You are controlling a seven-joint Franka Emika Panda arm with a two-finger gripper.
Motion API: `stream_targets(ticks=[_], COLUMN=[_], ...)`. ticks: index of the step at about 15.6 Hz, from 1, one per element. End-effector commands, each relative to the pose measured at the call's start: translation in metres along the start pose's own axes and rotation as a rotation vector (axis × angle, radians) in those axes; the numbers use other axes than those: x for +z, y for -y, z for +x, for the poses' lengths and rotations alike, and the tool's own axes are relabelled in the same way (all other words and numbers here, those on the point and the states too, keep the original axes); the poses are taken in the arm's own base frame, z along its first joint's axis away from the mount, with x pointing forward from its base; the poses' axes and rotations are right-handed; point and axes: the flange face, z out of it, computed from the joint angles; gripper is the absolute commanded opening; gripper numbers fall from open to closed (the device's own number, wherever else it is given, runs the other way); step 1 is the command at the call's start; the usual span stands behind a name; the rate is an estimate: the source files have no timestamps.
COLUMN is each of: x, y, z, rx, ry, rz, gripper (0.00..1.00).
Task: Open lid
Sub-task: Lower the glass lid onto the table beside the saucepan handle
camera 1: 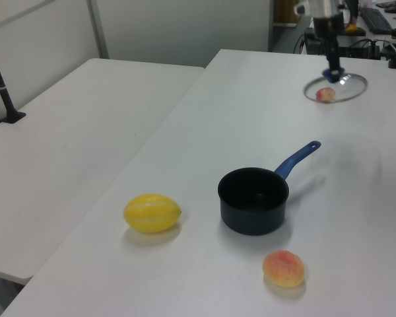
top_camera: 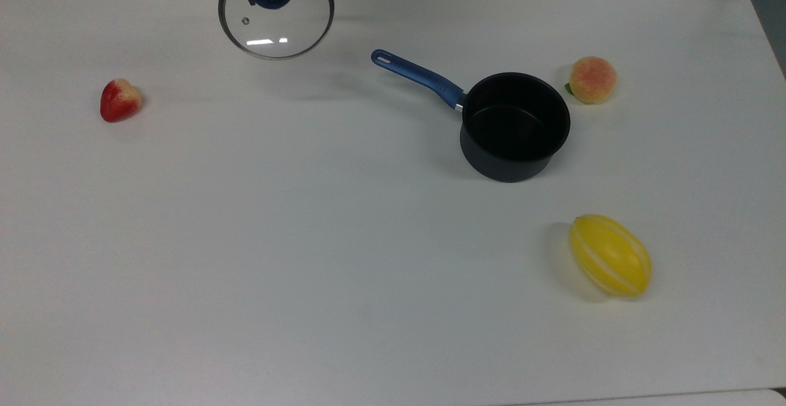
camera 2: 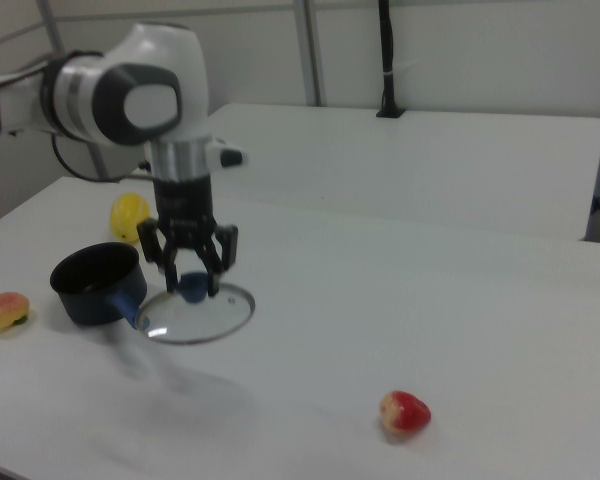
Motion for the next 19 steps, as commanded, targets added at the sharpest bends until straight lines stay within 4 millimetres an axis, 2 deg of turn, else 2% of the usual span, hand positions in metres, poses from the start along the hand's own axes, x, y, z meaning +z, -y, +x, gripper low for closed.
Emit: stream_targets(ticks=[1, 4, 11, 16, 19], x=[0.044, 0.086, 0.144, 0.166, 0.172], y=[-0.016, -0.016, -0.003, 0.025, 0.03], z=[-0.022, -0.014, 0.003, 0.018, 0.021], rx=[-0.005, 0.0, 0.019, 0.049, 0.049], ry=[0.01, -0.037, -0.136, -0.166, -0.154], rz=[0.038, 0.015, -0.035, -0.052, -0.052], gripper=[0.0, 0.0, 0.0, 0.0, 0.0])
